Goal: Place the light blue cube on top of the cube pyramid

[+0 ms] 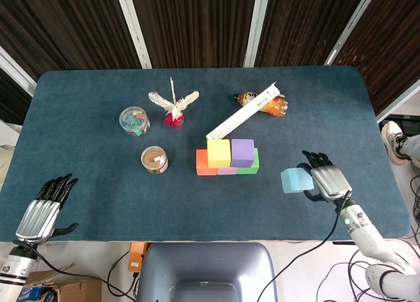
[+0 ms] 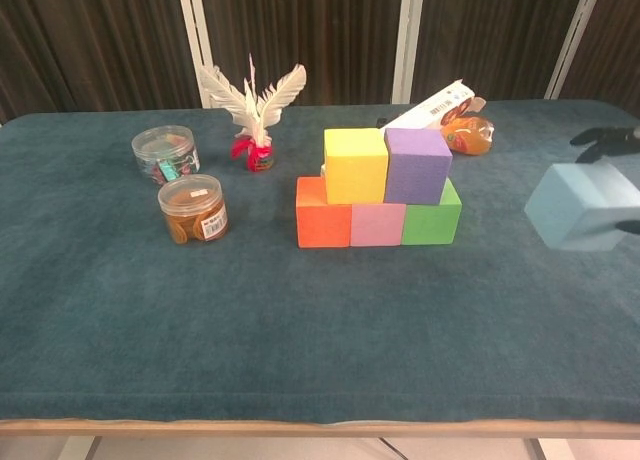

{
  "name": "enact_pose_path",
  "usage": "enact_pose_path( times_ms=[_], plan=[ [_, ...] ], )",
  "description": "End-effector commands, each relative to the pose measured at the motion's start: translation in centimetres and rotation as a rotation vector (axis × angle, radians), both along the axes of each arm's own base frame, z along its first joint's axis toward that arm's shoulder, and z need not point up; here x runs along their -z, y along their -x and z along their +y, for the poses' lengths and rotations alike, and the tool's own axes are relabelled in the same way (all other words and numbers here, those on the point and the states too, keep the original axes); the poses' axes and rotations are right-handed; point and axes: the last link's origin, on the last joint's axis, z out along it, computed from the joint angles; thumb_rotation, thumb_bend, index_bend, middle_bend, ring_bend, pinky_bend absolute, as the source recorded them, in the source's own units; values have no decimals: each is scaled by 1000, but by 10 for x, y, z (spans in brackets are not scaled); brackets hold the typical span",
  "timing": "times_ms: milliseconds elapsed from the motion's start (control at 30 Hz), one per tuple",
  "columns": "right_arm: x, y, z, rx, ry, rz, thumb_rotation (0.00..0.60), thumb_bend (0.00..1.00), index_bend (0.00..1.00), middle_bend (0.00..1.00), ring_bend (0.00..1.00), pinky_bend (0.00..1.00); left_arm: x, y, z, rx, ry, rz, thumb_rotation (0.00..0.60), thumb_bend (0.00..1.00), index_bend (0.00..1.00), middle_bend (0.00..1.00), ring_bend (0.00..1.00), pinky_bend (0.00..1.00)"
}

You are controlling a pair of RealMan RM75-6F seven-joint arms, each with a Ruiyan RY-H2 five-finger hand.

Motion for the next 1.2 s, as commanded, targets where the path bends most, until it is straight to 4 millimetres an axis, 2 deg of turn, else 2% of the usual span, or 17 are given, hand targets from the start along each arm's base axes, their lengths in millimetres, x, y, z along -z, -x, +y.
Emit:
enact_pose_path(
  times_ms=[33, 133, 300, 433, 600, 867, 1200],
  plan=[
    [-46, -50, -6, -52, 49, -91, 600, 273, 404, 0, 0, 0, 0, 0, 1, -1, 0, 1, 600, 37, 0, 0, 0, 96],
    [-61, -81, -13, -41, 45, -147, 600, 274, 403, 0, 0, 0, 0, 1, 2, -7, 0, 1, 600, 37, 0, 0, 0, 96],
    [-70, -124, -32, -36, 26, -169, 600, 273, 399, 0, 0, 0, -2, 2, 3, -15, -6, -2, 600, 37, 0, 0, 0, 96],
    [-64, -155, -53, -24, 27, -157, 600, 273, 400, 0, 0, 0, -3, 3, 4, -18, -9, -2, 600, 37, 0, 0, 0, 96],
    [-41, -189, -78, 30, 25, -118, 600, 274, 399, 0, 0, 0, -2, 4, 8, -28, -7, -3, 600, 37, 0, 0, 0, 96],
    [-12, -212, -103, 141, 36, -74, 600, 274, 395, 0, 0, 0, -3, 5, 12, -34, -3, -8, 600, 37, 0, 0, 0, 96],
    [3, -218, -104, 143, -25, -11, 600, 274, 373, 0, 0, 0, -3, 5, 12, -35, 2, -8, 600, 37, 0, 0, 0, 96]
  ],
)
